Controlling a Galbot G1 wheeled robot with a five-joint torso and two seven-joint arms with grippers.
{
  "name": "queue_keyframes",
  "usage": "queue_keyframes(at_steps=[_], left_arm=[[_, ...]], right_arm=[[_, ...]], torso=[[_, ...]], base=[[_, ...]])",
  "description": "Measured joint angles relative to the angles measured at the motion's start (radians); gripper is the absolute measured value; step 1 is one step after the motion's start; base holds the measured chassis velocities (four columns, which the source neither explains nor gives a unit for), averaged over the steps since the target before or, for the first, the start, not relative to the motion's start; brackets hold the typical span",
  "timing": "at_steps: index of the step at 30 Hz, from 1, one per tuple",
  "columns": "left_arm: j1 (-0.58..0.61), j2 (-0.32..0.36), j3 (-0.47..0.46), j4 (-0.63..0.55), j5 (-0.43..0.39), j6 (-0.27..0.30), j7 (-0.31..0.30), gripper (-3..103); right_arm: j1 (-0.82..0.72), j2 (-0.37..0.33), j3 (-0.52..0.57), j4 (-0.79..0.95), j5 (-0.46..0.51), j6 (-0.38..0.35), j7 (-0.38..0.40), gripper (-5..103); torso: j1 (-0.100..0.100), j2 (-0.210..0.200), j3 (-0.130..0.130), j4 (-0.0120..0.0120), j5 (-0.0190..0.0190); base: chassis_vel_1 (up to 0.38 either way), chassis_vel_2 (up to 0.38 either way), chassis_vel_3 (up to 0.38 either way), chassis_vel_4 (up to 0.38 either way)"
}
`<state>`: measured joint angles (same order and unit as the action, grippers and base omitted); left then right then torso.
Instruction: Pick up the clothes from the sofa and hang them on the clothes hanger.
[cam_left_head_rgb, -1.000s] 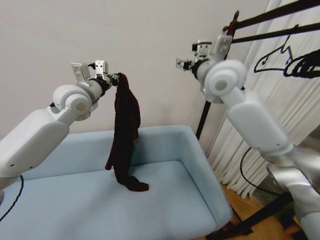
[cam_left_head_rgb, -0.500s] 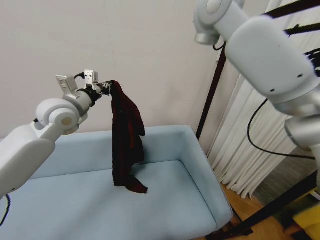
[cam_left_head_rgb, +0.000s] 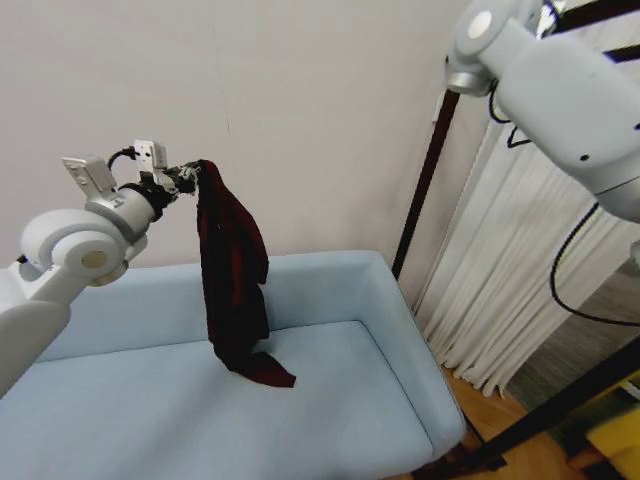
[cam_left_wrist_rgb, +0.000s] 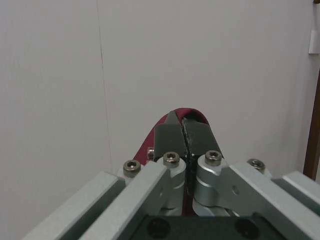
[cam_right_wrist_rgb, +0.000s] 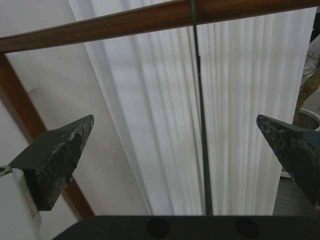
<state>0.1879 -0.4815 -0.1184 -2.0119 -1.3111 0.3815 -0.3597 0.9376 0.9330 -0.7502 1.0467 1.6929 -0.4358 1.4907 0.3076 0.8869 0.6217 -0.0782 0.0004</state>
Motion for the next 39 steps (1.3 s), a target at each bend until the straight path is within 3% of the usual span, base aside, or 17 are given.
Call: queue_keyframes(at_steps=[7, 18, 21, 23, 26, 29, 30, 33, 35, 38, 39], left_arm=[[0.011, -0.006, 0.003, -0.002, 0.004, 0.001, -0.004, 0], [0.005, -0.013, 0.008, 0.006, 0.006, 0.002, -0.004, 0], [0.016, -0.016, 0.006, 0.006, 0.009, 0.002, -0.004, 0], [0.019, -0.016, 0.005, 0.006, 0.009, 0.002, -0.004, 0], [0.022, -0.015, 0.003, 0.008, 0.01, 0.001, -0.004, 0], [0.022, -0.015, 0.003, 0.008, 0.01, 0.001, -0.004, 0], [0.021, -0.015, 0.003, 0.007, 0.01, 0.001, -0.004, 0], [0.021, -0.015, 0.003, 0.007, 0.008, 0.001, -0.004, 0], [0.024, -0.016, 0.002, 0.007, 0.008, 0.0, -0.004, 0], [0.028, -0.018, 0.002, 0.007, 0.008, -0.001, -0.004, 0], [0.029, -0.02, 0.002, 0.004, 0.008, -0.001, -0.004, 0]], right_arm=[[-0.018, 0.005, 0.03, -0.065, -0.047, -0.012, -0.051, 100], [-0.072, 0.011, 0.057, -0.088, -0.076, -0.022, -0.058, 102], [-0.08, 0.003, 0.056, -0.082, -0.077, -0.02, -0.061, 89], [-0.084, -0.001, 0.055, -0.077, -0.077, -0.018, -0.062, 89], [-0.092, -0.01, 0.052, -0.061, -0.075, -0.009, -0.065, 72], [-0.093, -0.015, 0.045, -0.052, -0.073, 0.002, -0.068, 66], [-0.093, -0.02, 0.038, -0.042, -0.072, 0.007, -0.071, 56], [-0.096, -0.023, 0.036, -0.034, -0.068, 0.02, -0.071, 51], [-0.101, -0.026, 0.033, -0.025, -0.064, 0.031, -0.071, 40], [-0.101, -0.028, 0.031, -0.019, -0.062, 0.035, -0.072, 40], [-0.101, -0.028, 0.029, -0.016, -0.062, 0.038, -0.072, 29]], torso=[[0.0, 0.0, 0.0, 0.0002, -0.0004], [0.0, 0.0, 0.0, 0.0002, -0.0004], [0.0, 0.0, 0.0, 0.0001, -0.0005], [0.0, 0.0, 0.0, 0.0002, -0.0004], [0.0, 0.0, 0.0, 0.0002, -0.0004], [0.0, 0.0, 0.0, 0.0003, -0.0004], [0.0, 0.0, 0.0, 0.0003, -0.0004], [0.0, 0.0, 0.0, 0.0002, -0.0004], [0.0, 0.0, 0.0, 0.0003, -0.0003], [0.0, 0.0, 0.0, 0.0004, -0.0004], [0.0, 0.0, 0.0, 0.0003, -0.0006]], base=[[0.0, 0.0, 0.0, 0.0], [0.0, 0.0, 0.0, 0.0], [0.0, 0.0, 0.0, 0.0], [0.0, 0.0, 0.0, 0.0], [0.0, 0.0, 0.0, 0.0], [0.0, 0.0, 0.0, 0.0], [0.0, 0.0, 0.0, 0.0], [0.0, 0.0, 0.0, 0.0], [0.0, 0.0, 0.0, 0.0], [0.0, 0.0, 0.0, 0.0], [0.0, 0.0, 0.0, 0.0]])
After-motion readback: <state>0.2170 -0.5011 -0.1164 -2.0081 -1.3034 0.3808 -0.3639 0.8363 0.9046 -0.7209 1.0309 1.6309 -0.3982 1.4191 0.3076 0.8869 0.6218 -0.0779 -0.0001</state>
